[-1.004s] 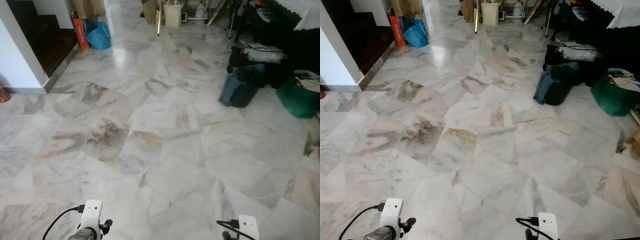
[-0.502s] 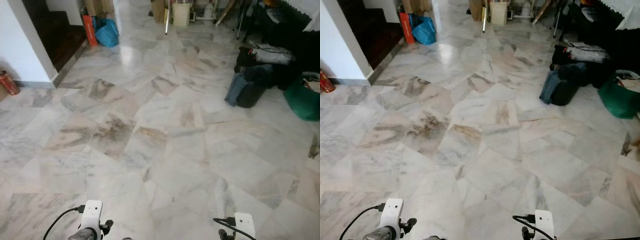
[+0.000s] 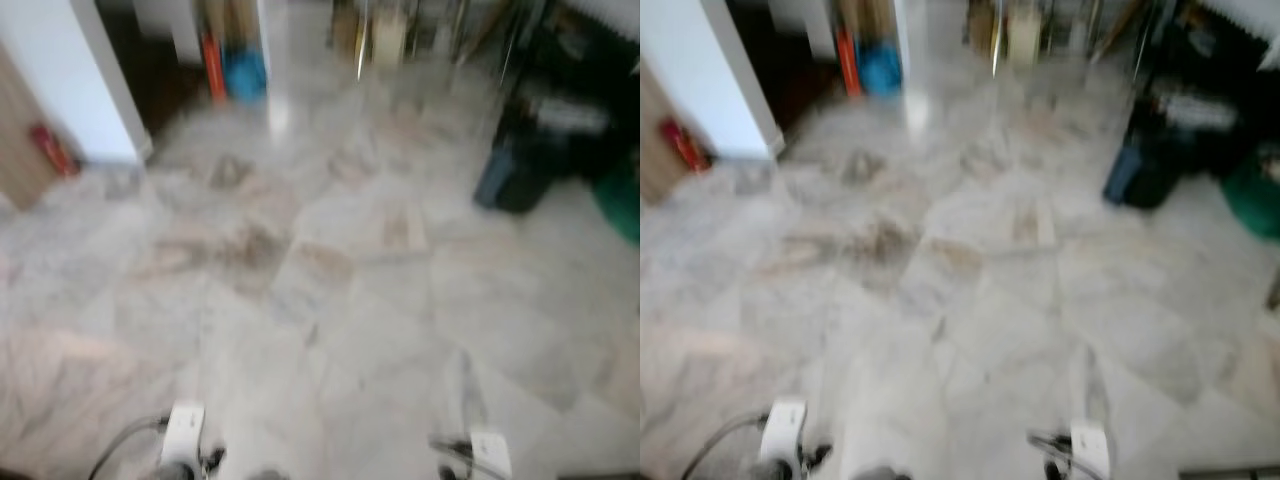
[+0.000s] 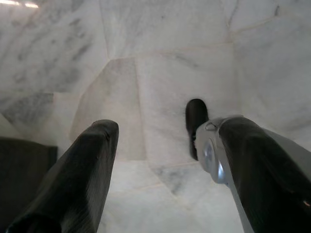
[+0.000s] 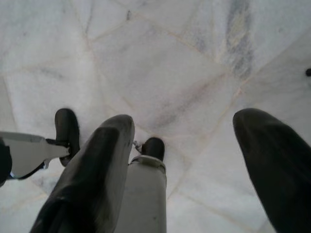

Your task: Move the pillow to the sofa from floor

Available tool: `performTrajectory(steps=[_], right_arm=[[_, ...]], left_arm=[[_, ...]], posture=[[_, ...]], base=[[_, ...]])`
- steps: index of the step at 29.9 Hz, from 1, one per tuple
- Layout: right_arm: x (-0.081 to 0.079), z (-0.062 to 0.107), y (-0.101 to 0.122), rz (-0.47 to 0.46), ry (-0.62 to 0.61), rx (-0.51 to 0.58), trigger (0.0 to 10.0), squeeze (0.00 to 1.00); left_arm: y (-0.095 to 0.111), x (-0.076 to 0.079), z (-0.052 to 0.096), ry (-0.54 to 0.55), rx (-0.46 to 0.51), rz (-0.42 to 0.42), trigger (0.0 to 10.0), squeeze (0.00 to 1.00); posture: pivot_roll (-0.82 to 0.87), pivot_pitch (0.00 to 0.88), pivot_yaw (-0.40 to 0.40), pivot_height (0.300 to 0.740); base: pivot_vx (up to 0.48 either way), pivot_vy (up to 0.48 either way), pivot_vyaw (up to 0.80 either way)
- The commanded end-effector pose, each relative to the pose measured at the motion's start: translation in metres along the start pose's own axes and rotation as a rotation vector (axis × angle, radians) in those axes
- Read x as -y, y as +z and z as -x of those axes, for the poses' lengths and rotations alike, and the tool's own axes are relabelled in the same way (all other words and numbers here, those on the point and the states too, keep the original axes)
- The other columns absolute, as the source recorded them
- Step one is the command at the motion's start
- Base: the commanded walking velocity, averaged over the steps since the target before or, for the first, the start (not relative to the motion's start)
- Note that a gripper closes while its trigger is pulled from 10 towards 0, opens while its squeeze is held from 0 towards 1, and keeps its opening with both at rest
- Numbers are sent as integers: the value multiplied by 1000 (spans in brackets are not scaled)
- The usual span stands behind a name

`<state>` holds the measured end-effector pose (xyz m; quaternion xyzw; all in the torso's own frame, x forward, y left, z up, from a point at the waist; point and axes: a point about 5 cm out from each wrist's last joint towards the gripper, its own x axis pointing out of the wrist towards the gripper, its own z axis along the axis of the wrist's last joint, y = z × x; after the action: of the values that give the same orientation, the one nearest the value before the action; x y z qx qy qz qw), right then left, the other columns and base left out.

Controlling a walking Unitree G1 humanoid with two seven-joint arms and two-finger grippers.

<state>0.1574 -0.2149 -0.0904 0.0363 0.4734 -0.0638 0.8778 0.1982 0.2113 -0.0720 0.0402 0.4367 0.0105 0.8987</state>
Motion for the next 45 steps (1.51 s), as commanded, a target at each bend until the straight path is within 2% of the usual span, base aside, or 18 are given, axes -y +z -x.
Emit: performTrajectory(steps=[1,45], right_arm=[[2,2,-8,-9,-6,-25,10000,0],[0,2,-10,-7,12,-29,10000,0]], left_arm=[[-1,1,0,-2,-8,14,10000,0],[0,1,0,-7,-8,16,10000,0]], posture=[[72,38,7,740],[73,51,7,740]], base=[[-251,0,0],[-251,0,0]])
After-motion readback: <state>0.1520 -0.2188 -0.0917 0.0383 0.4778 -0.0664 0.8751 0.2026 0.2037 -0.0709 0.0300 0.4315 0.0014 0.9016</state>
